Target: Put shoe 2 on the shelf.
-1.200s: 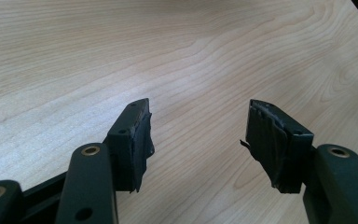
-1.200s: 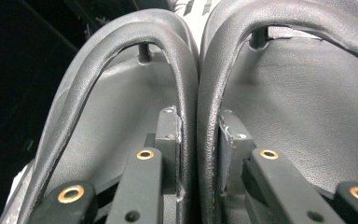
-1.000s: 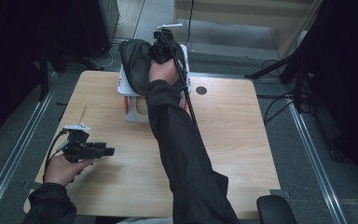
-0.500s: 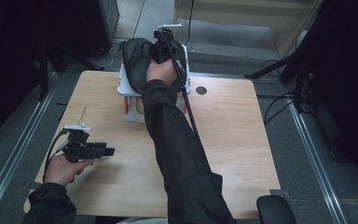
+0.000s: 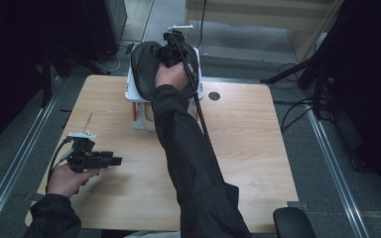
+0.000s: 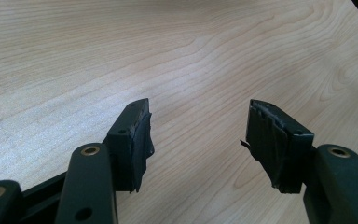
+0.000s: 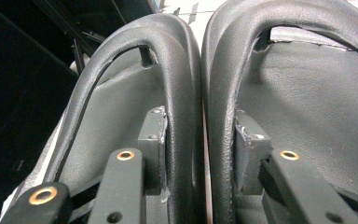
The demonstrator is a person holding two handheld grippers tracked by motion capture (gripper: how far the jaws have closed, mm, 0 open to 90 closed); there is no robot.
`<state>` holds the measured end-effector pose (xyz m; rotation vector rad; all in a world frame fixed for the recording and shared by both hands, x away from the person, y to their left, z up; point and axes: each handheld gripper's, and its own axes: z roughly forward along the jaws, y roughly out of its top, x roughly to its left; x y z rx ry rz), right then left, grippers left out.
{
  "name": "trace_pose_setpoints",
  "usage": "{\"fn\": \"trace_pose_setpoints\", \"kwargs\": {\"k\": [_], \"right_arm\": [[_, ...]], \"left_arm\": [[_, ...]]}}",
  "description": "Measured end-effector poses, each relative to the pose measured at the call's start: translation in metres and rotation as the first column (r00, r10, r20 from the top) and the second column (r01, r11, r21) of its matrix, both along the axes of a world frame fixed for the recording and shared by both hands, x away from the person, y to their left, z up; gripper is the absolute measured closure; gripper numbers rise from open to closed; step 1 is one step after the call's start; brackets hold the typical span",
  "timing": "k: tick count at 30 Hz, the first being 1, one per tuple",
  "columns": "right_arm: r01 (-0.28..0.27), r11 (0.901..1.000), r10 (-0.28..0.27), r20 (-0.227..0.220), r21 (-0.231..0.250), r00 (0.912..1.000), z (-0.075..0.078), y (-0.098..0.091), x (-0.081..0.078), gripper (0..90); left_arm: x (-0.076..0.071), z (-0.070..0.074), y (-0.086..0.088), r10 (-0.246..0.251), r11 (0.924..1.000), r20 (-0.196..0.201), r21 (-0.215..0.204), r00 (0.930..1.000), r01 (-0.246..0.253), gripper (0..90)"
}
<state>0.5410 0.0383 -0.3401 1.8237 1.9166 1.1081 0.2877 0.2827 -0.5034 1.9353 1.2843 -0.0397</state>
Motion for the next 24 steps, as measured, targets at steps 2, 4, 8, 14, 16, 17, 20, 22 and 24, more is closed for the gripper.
{"fn": "trace_pose_setpoints", "kwargs": {"k": [2, 4, 8, 14, 16, 17, 20, 22, 24], "right_arm": [[-0.009, 1.0, 0.009, -0.004, 0.003, 1.0, 0.001, -0.001, 0.0, 61.6], [-0.019, 0.9998, 0.019, -0.005, 0.003, 0.9998, 0.001, -0.002, 0.0, 60.9], [-0.052, 0.9985, 0.052, -0.01, -0.013, 0.9986, 0.002, -0.005, -0.001, 60.0], [-0.082, 0.9965, 0.082, -0.01, -0.016, 0.9966, 0.005, -0.008, -0.003, 59.3], [-0.105, 0.9936, 0.105, -0.004, -0.04, 0.9944, 0.005, -0.008, -0.005, 58.6], [-0.11, 0.9932, 0.11, -0.007, -0.037, 0.9939, 0.005, -0.009, -0.005, 58.7], [-0.13, 0.991, 0.13, -0.011, -0.028, 0.9914, 0.006, -0.013, -0.007, 58.6], [-0.147, 0.9888, 0.147, -0.015, -0.026, 0.989, 0.006, -0.015, -0.008, 58.6], [-0.164, 0.986, 0.164, -0.02, -0.029, 0.9863, 0.006, -0.016, -0.011, 58.3]], "left_arm": [[0.0, 0.0, -0.001, 0.002, 1.0, -0.001, 0.001, 1.0, -0.002, 40.6], [0.0, 0.0, 0.0, 0.003, 1.0, -0.007, 0.0, 1.0, -0.003, 40.6], [0.001, 0.0, -0.001, 0.009, 0.9999, -0.009, -0.006, 0.9999, -0.009, 40.4], [0.0, 0.0, 0.0, 0.009, 1.0, -0.008, -0.001, 0.9999, -0.009, 40.3], [0.0, 0.0, 0.0, 0.008, 1.0, -0.008, 0.0, 0.9999, -0.008, 40.1], [0.0, 0.0, 0.0, 0.008, 1.0, -0.009, 0.001, 0.9999, -0.008, 40.0], [0.0, -0.001, 0.0, 0.008, 1.0, -0.009, 0.002, 0.9999, -0.008, 40.0], [0.0, -0.001, 0.0, 0.008, 1.0, -0.01, 0.004, 0.9999, -0.008, 40.0], [0.0, -0.001, 0.0, 0.015, 0.9999, -0.01, 0.002, 0.9998, -0.015, 40.0]]}}
